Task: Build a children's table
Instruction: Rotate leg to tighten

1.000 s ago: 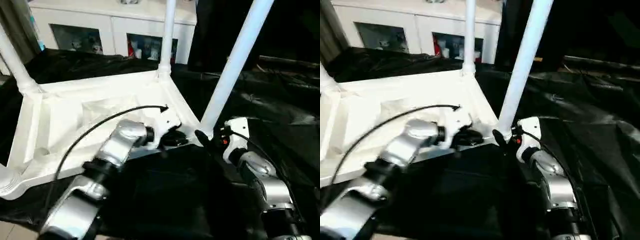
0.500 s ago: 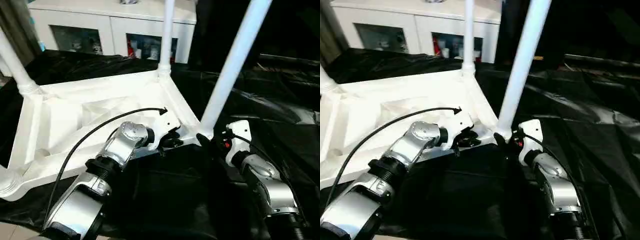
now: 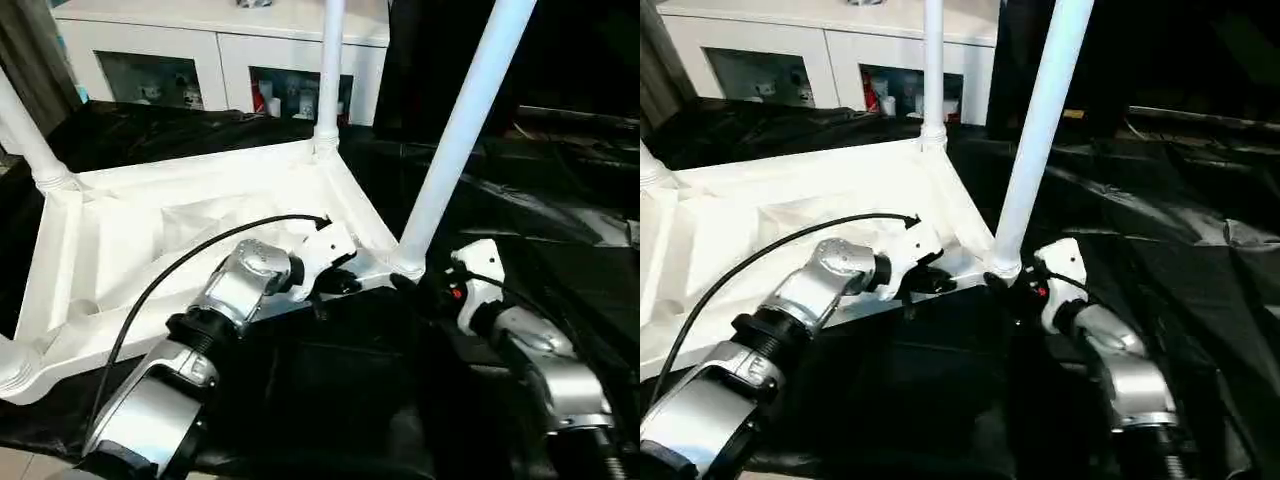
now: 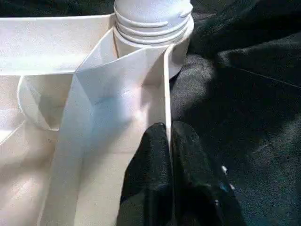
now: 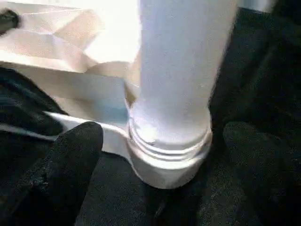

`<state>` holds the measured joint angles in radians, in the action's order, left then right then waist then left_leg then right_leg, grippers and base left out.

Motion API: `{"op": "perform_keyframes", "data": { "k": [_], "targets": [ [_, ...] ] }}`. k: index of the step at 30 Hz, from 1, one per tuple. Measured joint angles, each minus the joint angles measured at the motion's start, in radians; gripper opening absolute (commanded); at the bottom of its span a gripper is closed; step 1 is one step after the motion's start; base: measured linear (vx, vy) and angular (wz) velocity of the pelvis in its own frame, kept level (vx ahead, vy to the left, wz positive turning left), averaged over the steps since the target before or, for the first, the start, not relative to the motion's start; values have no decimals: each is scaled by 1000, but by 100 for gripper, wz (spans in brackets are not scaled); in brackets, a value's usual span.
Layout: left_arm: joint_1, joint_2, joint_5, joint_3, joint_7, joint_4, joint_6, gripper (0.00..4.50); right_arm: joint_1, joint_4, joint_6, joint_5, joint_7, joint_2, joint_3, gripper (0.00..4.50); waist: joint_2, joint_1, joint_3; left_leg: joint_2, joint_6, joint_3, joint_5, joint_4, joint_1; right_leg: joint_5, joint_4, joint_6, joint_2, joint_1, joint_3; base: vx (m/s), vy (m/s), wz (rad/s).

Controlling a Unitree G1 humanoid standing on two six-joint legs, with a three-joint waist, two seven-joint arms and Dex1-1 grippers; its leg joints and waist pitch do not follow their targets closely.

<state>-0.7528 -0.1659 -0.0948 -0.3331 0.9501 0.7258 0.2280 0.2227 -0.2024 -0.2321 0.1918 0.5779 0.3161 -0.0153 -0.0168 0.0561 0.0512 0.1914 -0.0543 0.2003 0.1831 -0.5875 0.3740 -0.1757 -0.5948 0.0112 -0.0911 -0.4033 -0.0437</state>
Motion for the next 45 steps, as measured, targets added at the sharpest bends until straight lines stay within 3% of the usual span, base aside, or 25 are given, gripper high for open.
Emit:
{"op": "perform_keyframes", "data": {
  "k": [4, 11, 20, 37, 45],
  "targets": [
    [28, -39, 12, 1, 60, -36, -18, 1, -12, 37, 3, 17, 130, 79, -27, 450, 0, -1, 0, 0, 0, 0, 0, 0, -1, 0, 0, 0, 0, 0, 0, 0, 0, 0],
    [117, -119, 42, -8, 239, -145, -87, 1, -13, 36, 32, 20, 235, 137, -56, 450, 6, 7, -2, 0, 0, 0, 0, 1, -1, 0, -1, 0, 0, 0, 0, 0, 0, 0],
    [134, -133, 53, -16, 271, -167, -94, 1, -32, 42, 38, 19, 312, 153, -101, 450, 7, 11, -2, 0, 0, 0, 0, 1, -1, 0, -1, 1, -1, 1, 0, 0, 0, 0],
    [153, -141, 53, -16, 281, -199, -94, 0, -24, 12, 68, 10, 305, 128, -111, 295, 7, 12, -2, 0, 0, 0, 0, 0, -1, -1, -1, 1, -1, 1, 0, 0, 0, 0],
    [155, -135, 51, -9, 258, -197, -84, 0, -25, -6, 77, 11, 277, 93, -98, 273, 7, 8, -2, 0, 0, 0, 0, 0, -1, -1, -1, 1, -1, 1, 0, 0, 0, 0]
  ]
}}
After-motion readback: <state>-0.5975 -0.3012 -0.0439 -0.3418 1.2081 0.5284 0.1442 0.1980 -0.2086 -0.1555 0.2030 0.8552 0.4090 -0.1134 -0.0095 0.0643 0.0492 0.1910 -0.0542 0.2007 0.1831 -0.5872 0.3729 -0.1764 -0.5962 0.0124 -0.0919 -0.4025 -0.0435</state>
